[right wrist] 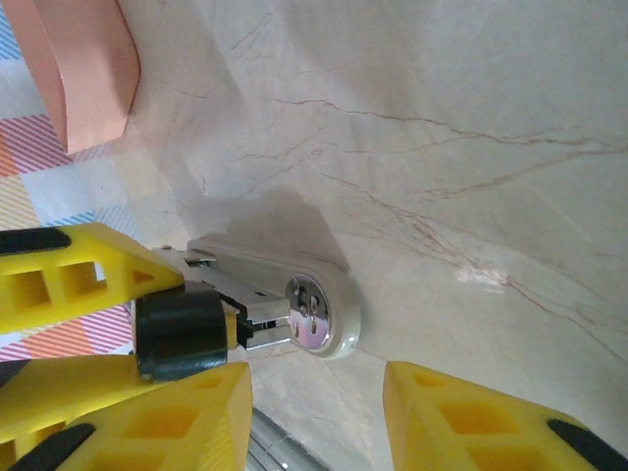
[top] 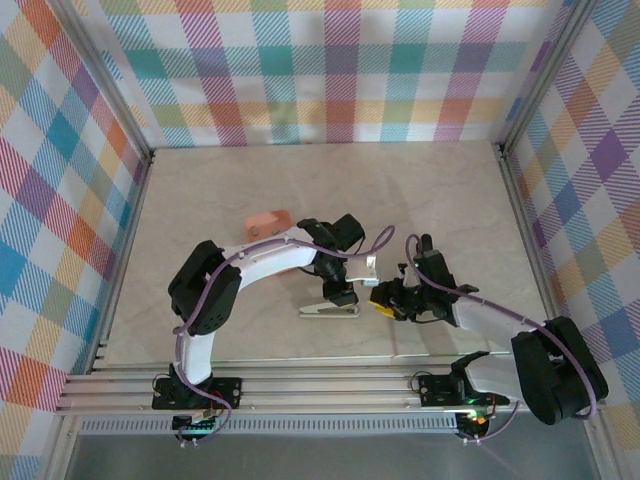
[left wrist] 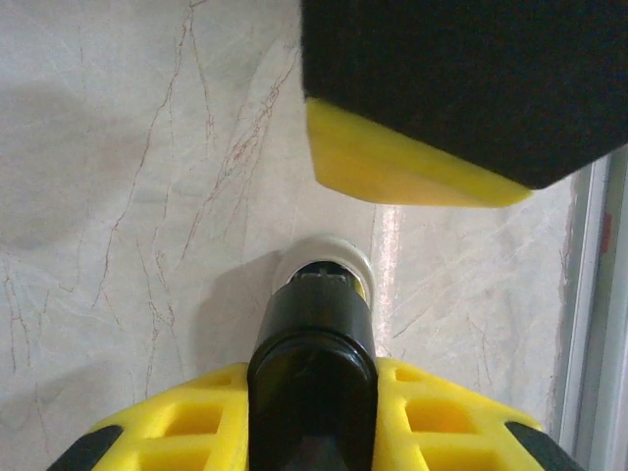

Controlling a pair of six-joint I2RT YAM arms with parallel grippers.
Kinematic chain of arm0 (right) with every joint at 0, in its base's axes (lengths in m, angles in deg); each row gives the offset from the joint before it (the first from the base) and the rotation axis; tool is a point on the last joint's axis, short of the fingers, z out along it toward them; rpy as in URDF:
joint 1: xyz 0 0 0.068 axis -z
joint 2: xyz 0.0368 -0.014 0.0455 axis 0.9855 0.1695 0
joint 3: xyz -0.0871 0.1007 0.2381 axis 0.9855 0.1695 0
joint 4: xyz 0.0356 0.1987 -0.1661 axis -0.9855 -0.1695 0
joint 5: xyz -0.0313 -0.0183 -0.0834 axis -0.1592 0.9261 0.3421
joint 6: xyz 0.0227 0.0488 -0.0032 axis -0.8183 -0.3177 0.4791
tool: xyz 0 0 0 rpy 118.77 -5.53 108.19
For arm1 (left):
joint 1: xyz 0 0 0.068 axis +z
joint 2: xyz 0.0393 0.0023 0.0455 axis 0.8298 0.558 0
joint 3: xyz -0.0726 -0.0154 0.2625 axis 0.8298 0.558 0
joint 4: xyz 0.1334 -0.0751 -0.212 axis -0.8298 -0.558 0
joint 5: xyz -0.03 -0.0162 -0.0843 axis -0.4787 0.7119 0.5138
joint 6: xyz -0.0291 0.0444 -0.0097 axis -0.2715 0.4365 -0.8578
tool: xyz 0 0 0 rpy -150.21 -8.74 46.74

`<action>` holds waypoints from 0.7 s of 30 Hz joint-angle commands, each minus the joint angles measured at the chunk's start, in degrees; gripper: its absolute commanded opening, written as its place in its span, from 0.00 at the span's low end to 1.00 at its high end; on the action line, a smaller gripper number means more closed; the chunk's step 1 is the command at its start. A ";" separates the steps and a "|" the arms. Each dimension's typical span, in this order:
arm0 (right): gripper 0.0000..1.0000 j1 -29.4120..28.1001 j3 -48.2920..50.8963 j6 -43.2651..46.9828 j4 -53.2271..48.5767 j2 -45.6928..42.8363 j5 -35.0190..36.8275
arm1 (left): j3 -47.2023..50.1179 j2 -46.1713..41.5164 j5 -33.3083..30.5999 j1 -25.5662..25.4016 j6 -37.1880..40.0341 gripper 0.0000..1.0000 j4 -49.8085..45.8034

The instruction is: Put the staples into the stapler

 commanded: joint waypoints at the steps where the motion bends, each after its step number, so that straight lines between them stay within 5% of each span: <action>1: 0.43 0.37 0.10 0.27 -2.51 -0.80 0.71 | 0.27 1.29 1.40 -1.12 -1.95 0.30 2.29; 9: 0.54 0.29 -3.20 2.03 -5.26 1.33 0.06 | 4.35 -4.02 0.52 -0.81 -7.49 0.45 8.08; 21: 0.57 -2.84 -8.42 2.46 -9.24 2.68 1.05 | 19.73 -18.11 4.58 2.56 -24.58 0.48 20.46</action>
